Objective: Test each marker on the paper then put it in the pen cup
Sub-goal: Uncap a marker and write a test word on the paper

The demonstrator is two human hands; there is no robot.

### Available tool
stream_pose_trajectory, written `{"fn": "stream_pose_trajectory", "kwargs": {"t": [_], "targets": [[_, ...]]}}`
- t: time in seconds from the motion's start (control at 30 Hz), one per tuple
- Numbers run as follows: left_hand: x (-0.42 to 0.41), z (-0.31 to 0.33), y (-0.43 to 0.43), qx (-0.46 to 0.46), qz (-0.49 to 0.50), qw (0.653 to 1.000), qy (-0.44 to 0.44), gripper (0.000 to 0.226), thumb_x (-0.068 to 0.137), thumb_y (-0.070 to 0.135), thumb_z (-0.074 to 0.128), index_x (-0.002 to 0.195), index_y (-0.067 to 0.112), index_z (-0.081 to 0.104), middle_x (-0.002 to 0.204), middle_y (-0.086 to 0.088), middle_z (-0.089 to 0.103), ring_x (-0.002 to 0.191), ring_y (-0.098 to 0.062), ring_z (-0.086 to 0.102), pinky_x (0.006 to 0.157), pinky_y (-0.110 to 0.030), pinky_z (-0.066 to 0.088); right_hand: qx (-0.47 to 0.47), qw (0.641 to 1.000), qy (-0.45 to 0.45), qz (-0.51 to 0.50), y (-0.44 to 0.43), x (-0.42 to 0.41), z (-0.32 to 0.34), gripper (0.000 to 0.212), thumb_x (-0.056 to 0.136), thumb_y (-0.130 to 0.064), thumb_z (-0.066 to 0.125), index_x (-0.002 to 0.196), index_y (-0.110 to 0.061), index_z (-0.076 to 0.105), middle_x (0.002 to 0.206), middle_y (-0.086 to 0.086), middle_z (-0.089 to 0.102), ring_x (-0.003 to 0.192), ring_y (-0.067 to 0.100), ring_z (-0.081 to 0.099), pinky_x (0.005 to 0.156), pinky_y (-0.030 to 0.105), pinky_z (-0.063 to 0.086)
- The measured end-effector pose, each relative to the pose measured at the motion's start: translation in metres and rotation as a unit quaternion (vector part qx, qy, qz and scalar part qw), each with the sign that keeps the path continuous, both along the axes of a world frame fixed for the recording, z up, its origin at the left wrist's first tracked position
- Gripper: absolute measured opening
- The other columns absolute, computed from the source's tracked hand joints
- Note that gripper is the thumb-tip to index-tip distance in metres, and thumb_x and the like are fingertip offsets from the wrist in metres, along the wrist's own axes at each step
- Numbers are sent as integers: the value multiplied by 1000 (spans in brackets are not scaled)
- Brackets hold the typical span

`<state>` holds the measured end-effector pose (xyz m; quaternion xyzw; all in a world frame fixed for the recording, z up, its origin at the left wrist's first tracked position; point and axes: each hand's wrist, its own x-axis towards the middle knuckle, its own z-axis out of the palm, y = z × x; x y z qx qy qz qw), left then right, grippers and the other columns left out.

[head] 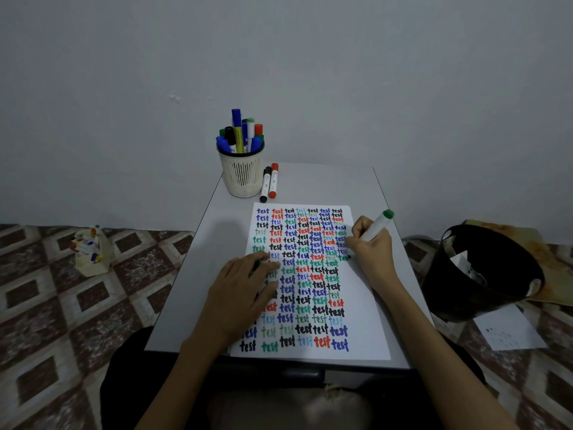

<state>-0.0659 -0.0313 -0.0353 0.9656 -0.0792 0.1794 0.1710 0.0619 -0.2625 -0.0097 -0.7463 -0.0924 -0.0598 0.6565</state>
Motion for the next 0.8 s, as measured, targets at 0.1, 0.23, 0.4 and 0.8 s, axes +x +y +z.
{"fn": "stream_pose_trajectory", "kwargs": {"t": [0.1,0.23,0.4,0.8], "targets": [[0,1,-1,-2,-2,1000,2,43,95,45,31,128,27,52,135,4,48,122,-10,41,107,-35,32,2,1000,17,13,0,1,2,38,74,20,55,60,-11,38,59,6,43,54,14,45,51,23,42],[0,1,0,-7,-6,1000,7,43,96,45,30,129,28,51,136,5,47,124,-11,41,109,-36,31,79,997,16,-13,-2,-2,6,39,78,18,58,62,-11,38,56,5,40,44,5,41,44,18,38],[-1,4,0,-48,-23,998,15,51,93,47,33,140,28,39,143,8,40,129,-8,34,110,-31,22,233,971,32,-48,-9,-3,10,36,79,-6,74,67,-17,42,50,-6,48,40,7,38,39,18,35],[1,5,6,-140,12,990,-31,32,91,30,41,111,18,64,109,2,62,100,-14,54,89,-39,46,262,938,101,204,0,-16,23,13,87,7,51,94,2,61,90,23,69,72,28,68,57,31,58]]}}
